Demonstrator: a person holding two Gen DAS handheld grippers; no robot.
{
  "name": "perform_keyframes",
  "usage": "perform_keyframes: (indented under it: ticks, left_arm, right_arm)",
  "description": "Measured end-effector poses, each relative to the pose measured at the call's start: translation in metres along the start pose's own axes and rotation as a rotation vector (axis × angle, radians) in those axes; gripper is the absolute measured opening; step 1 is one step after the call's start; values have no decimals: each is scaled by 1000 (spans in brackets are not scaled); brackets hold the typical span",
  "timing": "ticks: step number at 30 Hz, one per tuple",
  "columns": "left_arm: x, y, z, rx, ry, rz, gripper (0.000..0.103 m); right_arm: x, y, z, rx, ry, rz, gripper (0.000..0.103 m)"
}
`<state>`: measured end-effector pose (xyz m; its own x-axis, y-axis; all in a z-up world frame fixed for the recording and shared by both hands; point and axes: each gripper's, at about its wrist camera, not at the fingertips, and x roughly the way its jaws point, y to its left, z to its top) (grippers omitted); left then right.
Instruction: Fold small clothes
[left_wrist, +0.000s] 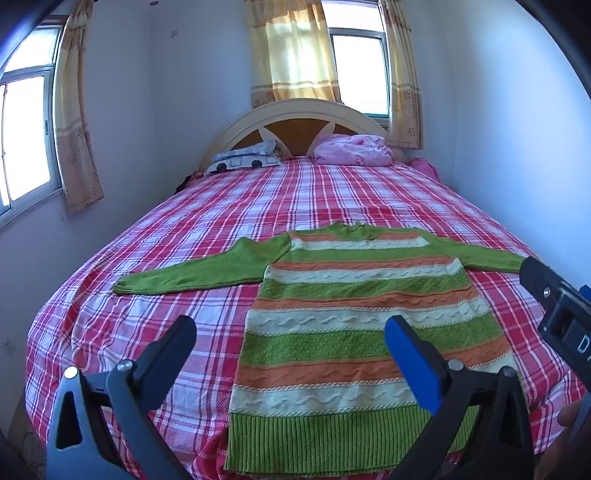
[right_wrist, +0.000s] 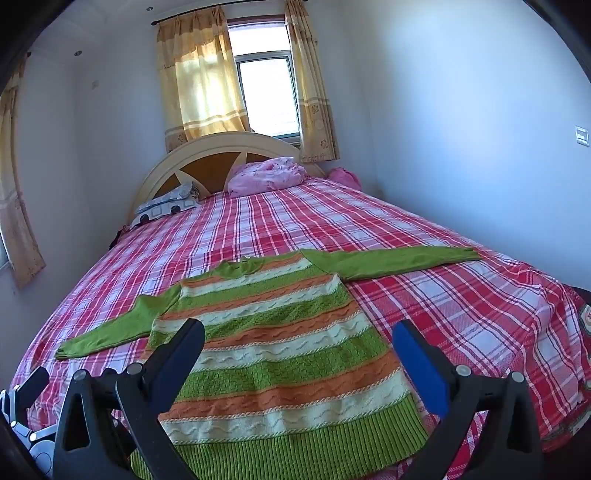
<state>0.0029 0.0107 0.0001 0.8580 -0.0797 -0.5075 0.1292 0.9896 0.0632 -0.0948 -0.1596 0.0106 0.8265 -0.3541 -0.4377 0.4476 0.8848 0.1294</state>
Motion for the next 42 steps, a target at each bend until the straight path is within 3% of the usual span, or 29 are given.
perform_keyframes:
  ticks: [42]
  left_arm:
    - [2, 0, -3, -14, 26, -30, 103]
  right_arm:
    - [1, -4, -1, 1, 16, 1, 102]
